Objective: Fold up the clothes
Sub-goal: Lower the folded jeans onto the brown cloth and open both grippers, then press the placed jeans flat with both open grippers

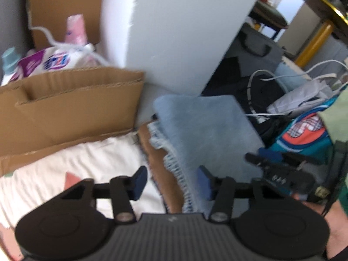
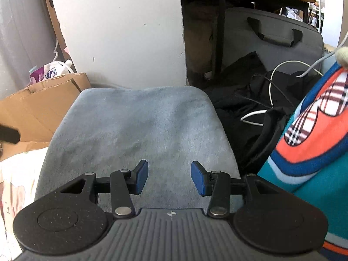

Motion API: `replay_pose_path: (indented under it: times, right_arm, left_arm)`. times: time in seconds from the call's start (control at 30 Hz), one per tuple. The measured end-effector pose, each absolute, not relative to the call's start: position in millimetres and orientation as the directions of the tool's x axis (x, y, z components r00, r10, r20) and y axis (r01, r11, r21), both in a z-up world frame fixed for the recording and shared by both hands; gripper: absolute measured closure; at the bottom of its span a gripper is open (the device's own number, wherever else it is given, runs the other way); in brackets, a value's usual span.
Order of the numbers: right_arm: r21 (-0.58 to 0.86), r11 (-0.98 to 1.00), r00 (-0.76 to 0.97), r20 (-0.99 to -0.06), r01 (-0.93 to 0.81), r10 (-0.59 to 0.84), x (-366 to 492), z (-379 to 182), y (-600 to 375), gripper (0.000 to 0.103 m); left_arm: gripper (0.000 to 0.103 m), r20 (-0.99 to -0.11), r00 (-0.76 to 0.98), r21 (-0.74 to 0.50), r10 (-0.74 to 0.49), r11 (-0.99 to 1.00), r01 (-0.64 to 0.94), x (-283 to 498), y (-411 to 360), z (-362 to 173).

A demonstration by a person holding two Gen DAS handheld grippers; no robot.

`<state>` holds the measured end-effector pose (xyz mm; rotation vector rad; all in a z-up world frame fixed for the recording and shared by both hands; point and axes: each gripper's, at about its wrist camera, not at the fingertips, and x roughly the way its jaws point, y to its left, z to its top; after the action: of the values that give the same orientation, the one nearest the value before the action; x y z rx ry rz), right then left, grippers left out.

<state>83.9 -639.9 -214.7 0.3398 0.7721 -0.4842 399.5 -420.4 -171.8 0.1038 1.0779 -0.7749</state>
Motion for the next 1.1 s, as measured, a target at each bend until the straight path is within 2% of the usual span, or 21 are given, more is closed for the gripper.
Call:
replay_pose_path:
  times: [0.23, 0.3, 0.4, 0.43, 0.47, 0.83, 0.97, 1.1]
  right_arm:
    - [0.144, 0.839, 0.615, -0.746, 0.525, -0.257, 86, -228, -636, 0.052]
    - [0.150, 0.843, 0.615, -0.750, 0.517, -0.244, 87, -232, -633, 0.052]
    - [0.156, 0.847, 0.617, -0.752, 0.508, -0.232, 88, -237, -627, 0.052]
    - [0.155, 0.848, 0.619, -0.750, 0.507, -0.233, 88, -239, -626, 0.052]
    - [0.155, 0.849, 0.621, -0.749, 0.505, -0.232, 88, -239, -625, 0.052]
    - [0.122, 0.843, 0.608, -0.747, 0.525, -0.270, 73, -243, -636, 0.053]
    - [0.096, 0.846, 0.586, -0.762, 0.524, -0.277, 75, -257, -634, 0.053]
    - [0.081, 0.852, 0.581, -0.764, 0.517, -0.279, 82, -249, -638, 0.054]
  left_arm:
    - [0.058, -0.806, 0.192, -0.311, -0.560, 0.677, 0.667, 391, -461, -189]
    - [0.058, -0.812, 0.199, -0.286, -0.548, 0.672, 0.683, 391, -470, -199]
    - [0.068, -0.831, 0.226, -0.229, -0.508, 0.682, 0.694, 392, -475, -216]
    - [0.076, -0.838, 0.235, -0.209, -0.492, 0.688, 0.695, 393, -476, -222]
    - [0.080, -0.844, 0.242, -0.195, -0.478, 0.694, 0.694, 394, -476, -227]
    - [0.080, -0.863, 0.262, -0.150, -0.431, 0.715, 0.683, 397, -469, -263]
    - [0.080, -0.865, 0.282, -0.114, -0.415, 0.709, 0.696, 393, -470, -265]
    - [0.081, -0.864, 0.277, -0.121, -0.420, 0.709, 0.695, 394, -470, -251]
